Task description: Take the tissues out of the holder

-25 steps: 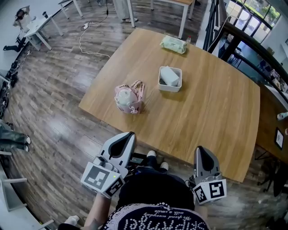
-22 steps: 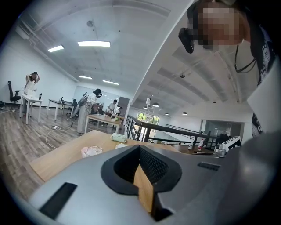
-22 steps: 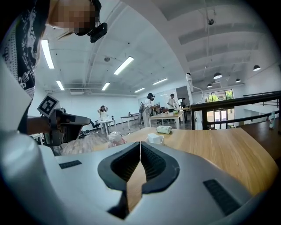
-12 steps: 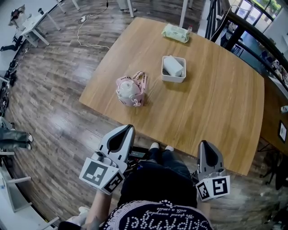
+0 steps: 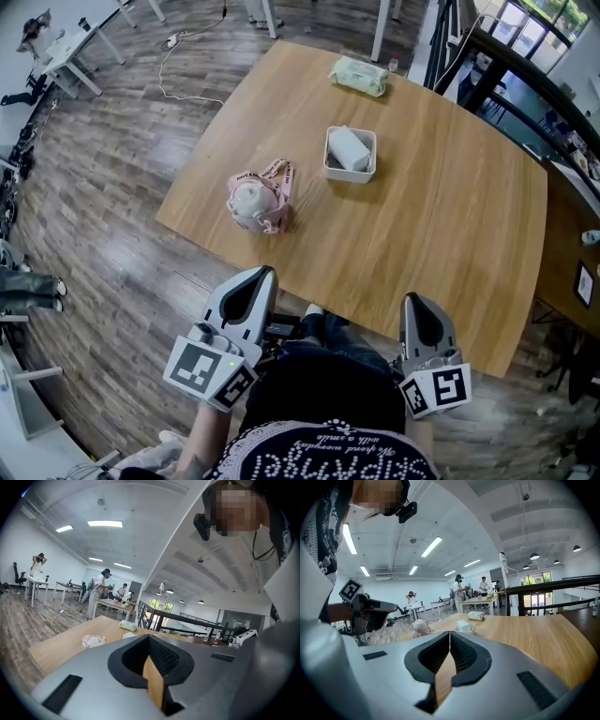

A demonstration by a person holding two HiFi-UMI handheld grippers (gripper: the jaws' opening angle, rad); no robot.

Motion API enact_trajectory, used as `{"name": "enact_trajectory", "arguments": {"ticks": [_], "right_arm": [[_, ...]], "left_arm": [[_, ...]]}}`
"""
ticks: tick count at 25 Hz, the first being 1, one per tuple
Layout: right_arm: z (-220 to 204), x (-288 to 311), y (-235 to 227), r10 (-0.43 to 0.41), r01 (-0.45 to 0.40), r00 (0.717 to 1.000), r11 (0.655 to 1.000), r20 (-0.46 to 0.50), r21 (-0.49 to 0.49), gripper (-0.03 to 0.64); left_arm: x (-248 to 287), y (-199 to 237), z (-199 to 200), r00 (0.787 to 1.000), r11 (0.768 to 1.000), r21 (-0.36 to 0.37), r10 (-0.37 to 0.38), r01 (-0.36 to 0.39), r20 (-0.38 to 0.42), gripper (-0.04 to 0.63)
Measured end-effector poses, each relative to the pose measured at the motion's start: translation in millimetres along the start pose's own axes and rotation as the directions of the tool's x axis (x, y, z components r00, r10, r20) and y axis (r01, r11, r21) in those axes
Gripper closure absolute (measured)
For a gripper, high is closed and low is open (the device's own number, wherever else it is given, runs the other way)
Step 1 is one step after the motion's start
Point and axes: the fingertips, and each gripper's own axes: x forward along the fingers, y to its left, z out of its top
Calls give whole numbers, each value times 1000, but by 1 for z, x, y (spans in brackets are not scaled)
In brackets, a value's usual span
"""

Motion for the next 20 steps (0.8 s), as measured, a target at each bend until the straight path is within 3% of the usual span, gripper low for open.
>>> {"name": "enact_trajectory", "arguments": {"ticks": [10, 20], "right_arm": [[5, 13, -19, 44, -44, 999, 999, 3, 1, 604], [0, 11, -42, 42, -41, 999, 999, 13, -33, 604]], "left_arm": [[9, -4, 4, 999, 999, 10, 53, -53, 10, 591], [31, -30, -7, 1000, 998, 59, 8, -9, 12, 591]]}}
